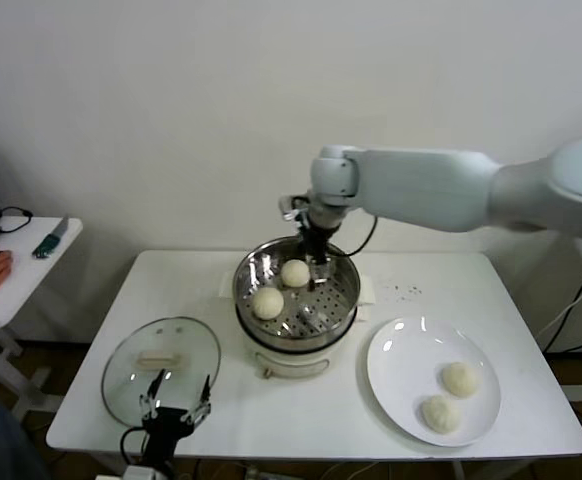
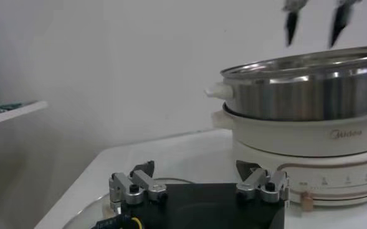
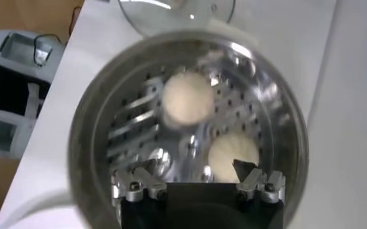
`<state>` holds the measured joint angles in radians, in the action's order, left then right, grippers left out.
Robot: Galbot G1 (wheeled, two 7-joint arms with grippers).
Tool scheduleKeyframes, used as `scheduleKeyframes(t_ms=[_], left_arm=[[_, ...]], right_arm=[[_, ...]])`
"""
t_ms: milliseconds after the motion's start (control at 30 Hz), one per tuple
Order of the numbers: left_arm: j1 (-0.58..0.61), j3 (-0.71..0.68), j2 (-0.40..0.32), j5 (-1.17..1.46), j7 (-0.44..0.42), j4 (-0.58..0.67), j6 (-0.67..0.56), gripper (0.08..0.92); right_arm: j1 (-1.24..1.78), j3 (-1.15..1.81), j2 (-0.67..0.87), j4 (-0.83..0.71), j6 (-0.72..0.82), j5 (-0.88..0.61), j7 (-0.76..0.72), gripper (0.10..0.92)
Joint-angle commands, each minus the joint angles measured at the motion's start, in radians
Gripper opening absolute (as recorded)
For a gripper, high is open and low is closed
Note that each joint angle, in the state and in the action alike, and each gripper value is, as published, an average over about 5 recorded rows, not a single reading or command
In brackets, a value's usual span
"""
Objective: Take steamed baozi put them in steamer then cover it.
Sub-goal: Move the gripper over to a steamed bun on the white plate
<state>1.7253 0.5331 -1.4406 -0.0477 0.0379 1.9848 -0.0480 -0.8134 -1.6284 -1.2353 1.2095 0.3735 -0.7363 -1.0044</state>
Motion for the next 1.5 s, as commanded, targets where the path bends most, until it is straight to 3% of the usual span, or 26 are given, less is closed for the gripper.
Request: scheduleKeyframes(t_ms=[33,300,633,1033,1500], left_arm=[[-0.007,0.002,0.010,-0.006,-0.003,0.004,0.015,0.823],[-0.027,0.003,0.006,-0.002,-0.001,-0.004,0.027,0.823],[-0.019,0.011,-0.004,-0.004,0.002,-0.007,0.029,0.823],[-0.012,0.014,-0.015,-0.003,0.005,-0.020,0.025,0.823],[-0.005,0.022,-0.019,-0.006,0.006,-0.028,0.023,0.823]], right_arm=[[-0.199,-0.107,0.374,0.342,-0.024,0.075,-0.015,0.823],[-0.124,-0.164,0.652,0.497,-0.015,0.233,-0.012,0.823],[0.114,-0.134,0.785,0.521,-0.018,0.448,-0.001,0.823],[0.361,0.002,0.767,0.481,-0.005,0.522,0.034,0.823],[0.435,0.072,0.694,0.419,-0.001,0.523,0.045,0.823]])
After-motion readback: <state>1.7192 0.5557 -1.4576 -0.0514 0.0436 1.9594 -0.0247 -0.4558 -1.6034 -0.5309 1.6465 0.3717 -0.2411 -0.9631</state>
